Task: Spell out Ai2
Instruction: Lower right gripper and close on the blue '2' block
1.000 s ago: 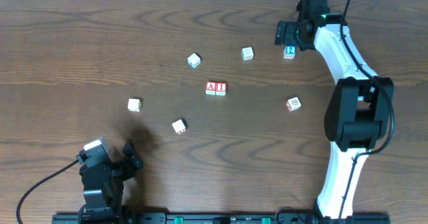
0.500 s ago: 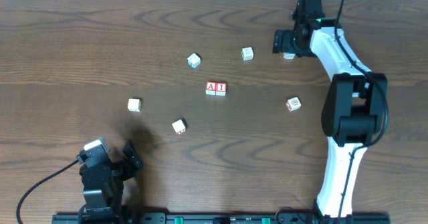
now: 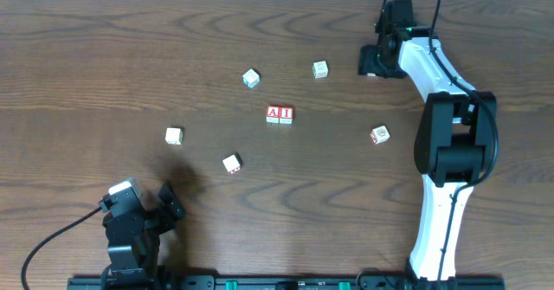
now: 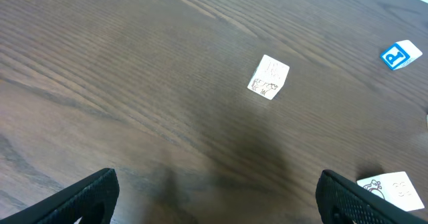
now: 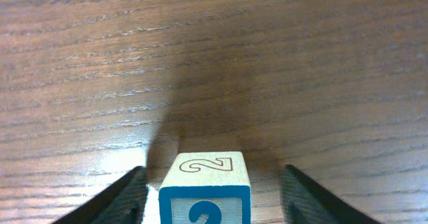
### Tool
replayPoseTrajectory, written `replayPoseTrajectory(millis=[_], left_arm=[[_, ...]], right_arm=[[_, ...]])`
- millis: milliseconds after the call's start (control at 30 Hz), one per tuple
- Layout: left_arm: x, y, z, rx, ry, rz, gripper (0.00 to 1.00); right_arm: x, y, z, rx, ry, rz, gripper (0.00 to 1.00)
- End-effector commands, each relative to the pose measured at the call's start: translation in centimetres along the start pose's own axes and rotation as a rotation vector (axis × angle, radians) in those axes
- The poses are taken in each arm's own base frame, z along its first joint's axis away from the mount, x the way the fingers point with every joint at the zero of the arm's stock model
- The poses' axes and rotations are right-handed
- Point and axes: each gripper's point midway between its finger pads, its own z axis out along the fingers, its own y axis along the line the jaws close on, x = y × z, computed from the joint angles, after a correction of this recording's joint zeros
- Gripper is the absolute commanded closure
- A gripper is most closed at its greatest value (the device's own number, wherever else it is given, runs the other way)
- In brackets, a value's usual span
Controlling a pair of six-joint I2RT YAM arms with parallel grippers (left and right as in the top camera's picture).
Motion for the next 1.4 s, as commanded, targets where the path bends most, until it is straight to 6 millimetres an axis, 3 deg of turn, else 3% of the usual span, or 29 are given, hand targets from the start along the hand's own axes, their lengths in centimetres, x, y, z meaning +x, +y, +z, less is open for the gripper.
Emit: replayPoseTrajectory(millis=[0,433,1367], left_arm=[[0.31,0.21,0.18,-0.006,0.005,0.005,0.05],[0.31,0.21,0.18,-0.006,0.005,0.005,0.05],[0.31,0.21,0.18,-0.006,0.005,0.005,0.04]], right_arm=[[0.36,-0.06,0.25,-0.001,0.010,0.002,0.45],[0.54,0.06,0.24,-0.001,0.017,0.000,0.58],[1.08,-0.04,0.18,0.002,0.039,0.000,0.72]])
